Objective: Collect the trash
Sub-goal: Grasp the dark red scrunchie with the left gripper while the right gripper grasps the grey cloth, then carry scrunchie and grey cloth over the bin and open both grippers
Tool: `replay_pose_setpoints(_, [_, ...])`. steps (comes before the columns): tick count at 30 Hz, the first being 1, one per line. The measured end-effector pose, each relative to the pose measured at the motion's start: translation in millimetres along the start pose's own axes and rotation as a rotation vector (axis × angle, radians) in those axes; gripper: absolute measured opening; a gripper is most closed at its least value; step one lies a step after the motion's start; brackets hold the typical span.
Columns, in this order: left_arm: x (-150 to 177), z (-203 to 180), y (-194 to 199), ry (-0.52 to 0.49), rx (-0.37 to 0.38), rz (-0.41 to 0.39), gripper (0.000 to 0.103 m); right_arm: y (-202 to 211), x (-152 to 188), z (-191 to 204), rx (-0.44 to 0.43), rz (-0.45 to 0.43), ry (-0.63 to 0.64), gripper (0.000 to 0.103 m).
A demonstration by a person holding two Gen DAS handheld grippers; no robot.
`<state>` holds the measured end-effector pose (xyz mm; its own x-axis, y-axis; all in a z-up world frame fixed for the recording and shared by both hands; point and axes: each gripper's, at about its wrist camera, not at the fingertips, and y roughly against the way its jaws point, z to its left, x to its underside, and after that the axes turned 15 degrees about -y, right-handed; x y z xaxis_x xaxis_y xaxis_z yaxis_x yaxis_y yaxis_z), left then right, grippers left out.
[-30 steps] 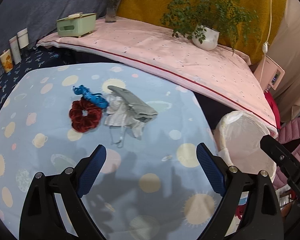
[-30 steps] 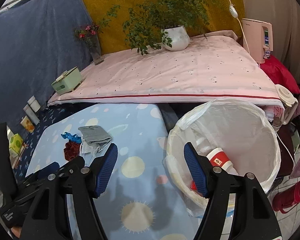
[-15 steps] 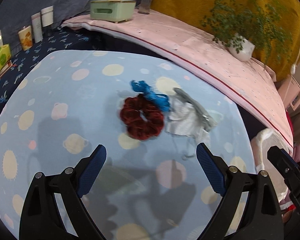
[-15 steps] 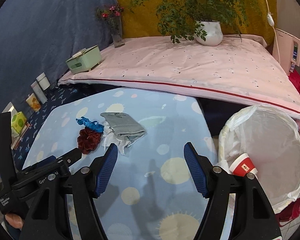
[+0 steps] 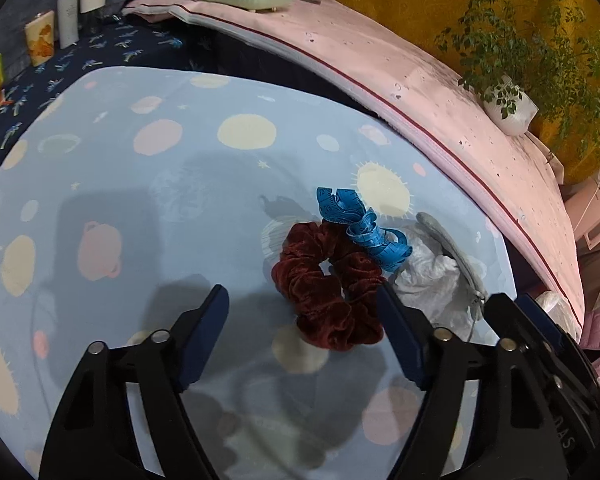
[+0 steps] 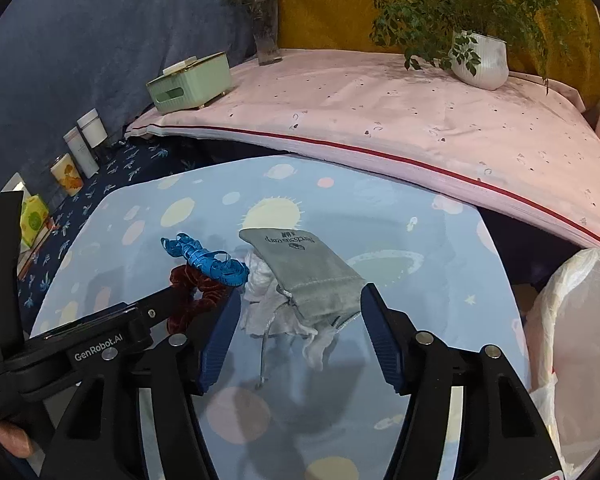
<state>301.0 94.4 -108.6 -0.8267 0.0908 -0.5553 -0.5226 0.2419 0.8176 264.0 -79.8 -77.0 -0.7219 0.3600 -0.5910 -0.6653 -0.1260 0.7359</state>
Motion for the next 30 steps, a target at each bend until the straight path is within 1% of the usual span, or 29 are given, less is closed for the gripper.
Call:
replay_pose_setpoints(1, [-0.6, 0.5, -3.6, -0.003, 0.006, 0.005, 0.063, -6.0, -0.9, 0.6, 0.005, 0.007, 0.000, 0.053])
replay_pose_setpoints(2, [-0.8, 1.5, -7.4, -0.005, 0.014, 0.010, 0.058, -11.1, -1.3, 0.5, 0.008, 0.015, -0.002, 0.047])
replay_pose_setpoints(3, [-0.7, 2.1, -10.2, -0.003, 0.020, 0.015, 0.052, -15.1, -1.5, 0.6, 0.010, 0.023, -0.003, 0.044])
replay_pose_setpoints(4, [-0.5, 2.6, -12.5, -0.001, 0.027, 0.017, 0.047, -20.2, -1.3, -0.1, 0.014, 0.034, -0.004, 0.036])
replay_pose_setpoints(5, [-0.2, 2.7, -14.6, -0.001, 0.038, 0.019, 0.038, -23.6, -1.5, -0.9, 0.017, 0.041, -0.007, 0.030])
replay_pose_setpoints(6, [0.0, 2.8, -15.9, -0.002, 0.048, 0.019, 0.030, -26.1, -0.9, -2.3, 0.016, 0.048, -0.012, 0.027])
replay_pose_setpoints(8, [0.7, 1.2, -16.3, -0.014, 0.053, 0.013, 0.023, -27.7, 0.3, -5.0, 0.008, 0.057, -0.024, 0.019])
replay_pose_setpoints(9, [1.3, -0.3, -14.8, -0.022, 0.046, 0.006, 0.019, -27.0, 1.1, -6.7, 0.005, 0.056, -0.030, 0.017])
replay_pose_setpoints(11, [1.7, -3.5, -11.0, -0.040, 0.041, -0.003, 0.014, -25.0, 1.4, -8.6, 0.003, 0.054, -0.034, 0.014])
replay_pose_setpoints(14, [2.4, -8.8, -1.0, -0.054, 0.039, -0.019, 0.012, -15.3, 0.5, -11.0, -0.001, 0.040, -0.038, 0.012])
replay_pose_setpoints(19, [2.9, -19.7, 25.2, -0.066, 0.047, -0.054, 0.011, 12.3, -4.8, -14.8, -0.026, 0.002, -0.052, 0.012])
replay_pose_setpoints(24, [3.1, -38.1, 60.3, -0.090, 0.067, -0.102, 0.007, 49.4, -8.5, -18.8, -0.054, -0.052, -0.060, 0.011])
replay_pose_setpoints(30, [0.5, -66.7, 106.1, -0.123, 0.093, -0.170, 0.007, 93.7, -14.1, -26.2, -0.076, -0.116, -0.070, 0.011])
